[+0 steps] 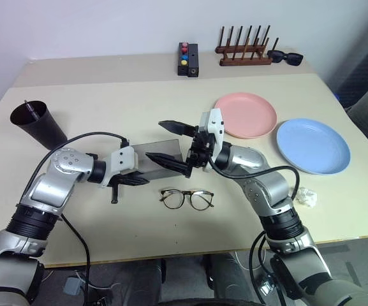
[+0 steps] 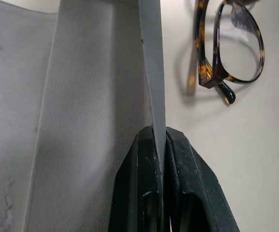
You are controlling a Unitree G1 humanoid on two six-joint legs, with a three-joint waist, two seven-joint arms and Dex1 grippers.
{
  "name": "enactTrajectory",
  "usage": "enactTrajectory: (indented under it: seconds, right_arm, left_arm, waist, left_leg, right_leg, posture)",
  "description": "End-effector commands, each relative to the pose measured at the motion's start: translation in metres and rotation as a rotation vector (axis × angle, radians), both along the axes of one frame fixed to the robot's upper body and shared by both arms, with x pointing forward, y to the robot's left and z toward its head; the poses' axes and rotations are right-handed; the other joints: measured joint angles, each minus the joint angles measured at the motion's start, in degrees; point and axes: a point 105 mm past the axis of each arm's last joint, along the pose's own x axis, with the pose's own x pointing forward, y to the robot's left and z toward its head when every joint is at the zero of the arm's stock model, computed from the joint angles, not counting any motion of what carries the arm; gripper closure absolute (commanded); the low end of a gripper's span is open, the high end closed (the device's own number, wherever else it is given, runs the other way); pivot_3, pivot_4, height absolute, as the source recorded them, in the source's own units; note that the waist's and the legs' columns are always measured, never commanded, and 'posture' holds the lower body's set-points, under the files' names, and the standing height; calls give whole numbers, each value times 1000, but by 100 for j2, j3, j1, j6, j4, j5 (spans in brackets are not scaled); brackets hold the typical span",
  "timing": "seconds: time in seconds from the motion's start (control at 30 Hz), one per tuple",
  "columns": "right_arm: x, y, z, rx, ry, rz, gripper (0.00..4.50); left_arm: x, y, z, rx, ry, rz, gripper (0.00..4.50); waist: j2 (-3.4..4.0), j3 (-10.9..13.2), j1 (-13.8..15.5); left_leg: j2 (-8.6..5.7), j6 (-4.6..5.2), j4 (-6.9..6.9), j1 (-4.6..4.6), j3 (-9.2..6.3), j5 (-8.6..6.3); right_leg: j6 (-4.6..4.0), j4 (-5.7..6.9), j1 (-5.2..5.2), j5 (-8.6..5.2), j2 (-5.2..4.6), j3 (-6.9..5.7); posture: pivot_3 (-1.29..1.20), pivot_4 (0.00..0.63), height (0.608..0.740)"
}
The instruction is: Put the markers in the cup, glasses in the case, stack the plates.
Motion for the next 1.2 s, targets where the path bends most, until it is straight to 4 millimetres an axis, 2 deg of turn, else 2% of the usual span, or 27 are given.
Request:
enactTrajectory:
  seconds: [0.03, 0.13, 0.23, 0.37, 0.47, 0.57, 0.73, 0.87, 1.0, 1.13, 1.2]
  right_arm:
    - [-4, -8, 10, 13, -36, 0, 0]
    - [-2, -14, 5, -21, -35, -23, 0]
    - [1, -22, -7, -111, -37, -51, 0]
    - [6, -42, -27, -262, -49, -99, 0]
    - [6, -62, -31, -320, -48, -129, 0]
    - [7, -75, -32, -354, -52, -152, 0]
    - [3, -87, -36, -415, -56, -152, 0]
    - [-11, -86, -45, -476, -46, -88, 0]
    - [-16, -80, -48, -478, -35, -60, 0]
    - [-18, -84, -49, -482, -15, -55, 0]
    - [-20, -90, -51, -499, -5, -53, 0]
  left_arm:
    - [3, -5, 6, 14, -48, -24, 4456]
    - [5, -5, 6, 10, -37, -13, 4456]
    - [8, -6, 8, -6, -35, 2, 3532]
    - [10, -5, 8, -7, -38, 7, 1548]
    - [11, -4, 7, -7, -39, 15, 46]
    - [13, -2, 9, -20, -43, 22, 46]
    - [18, -3, 31, -105, -77, 41, 46]
    - [16, 2, 57, -187, -144, 53, 46]
    - [5, 1, 62, -184, -194, 39, 46]
    - [-27, -31, 56, -202, -134, -112, 46]
    - [-35, -47, 49, -189, -107, -170, 46]
  waist:
    - [0, 0, 0]
    - [0, 0, 1]
    - [0, 0, 2]
    - [0, 0, 3]
    - [0, 0, 10]
    - [-1, 0, -6]
    - [-2, 1, 8]
    - [-3, 2, 5]
    - [-3, 2, 0]
    - [-3, 2, 13]
    - [-4, 2, 59]
  left_leg:
    - [0, 0, 0, 0, 0, 0]
    - [0, 0, 0, 0, 0, 0]
    - [0, 0, 0, 0, 1, 0]
    - [0, 0, 1, -1, 1, 0]
    - [0, 1, 2, -2, 2, 0]
    - [0, 1, 4, -3, 2, 0]
    - [0, 1, 5, -3, 3, 0]
    - [0, 1, 5, -4, 3, 0]
    - [1, 1, 5, -2, 3, 0]
    - [0, 1, 6, -5, 5, 0]
    - [0, 1, 9, -6, 4, 0]
  right_leg:
    - [0, 0, 0, 0, 0, 0]
    - [0, 0, 0, 0, 0, 0]
    - [0, 0, 0, 0, 0, 0]
    - [1, -1, 0, 0, 0, 0]
    - [1, -3, 1, -1, -1, 0]
    - [1, -4, 1, 0, -1, 0]
    - [1, -5, 2, -1, -1, 0]
    - [1, -6, 2, -1, -2, 0]
    - [1, -6, 2, -1, -2, 0]
    - [1, -13, 4, 0, -5, 0]
    - [1, -13, 7, 0, -6, 0]
  posture:
    - [0, 150, 739]
    - [0, 150, 739]
    - [0, 150, 739]
    - [0, 150, 739]
    - [0, 150, 739]
    - [0, 150, 739]
    - [0, 150, 739]
    - [0, 150, 739]
    - [0, 150, 739]
    - [0, 150, 739]
    - [0, 150, 739]
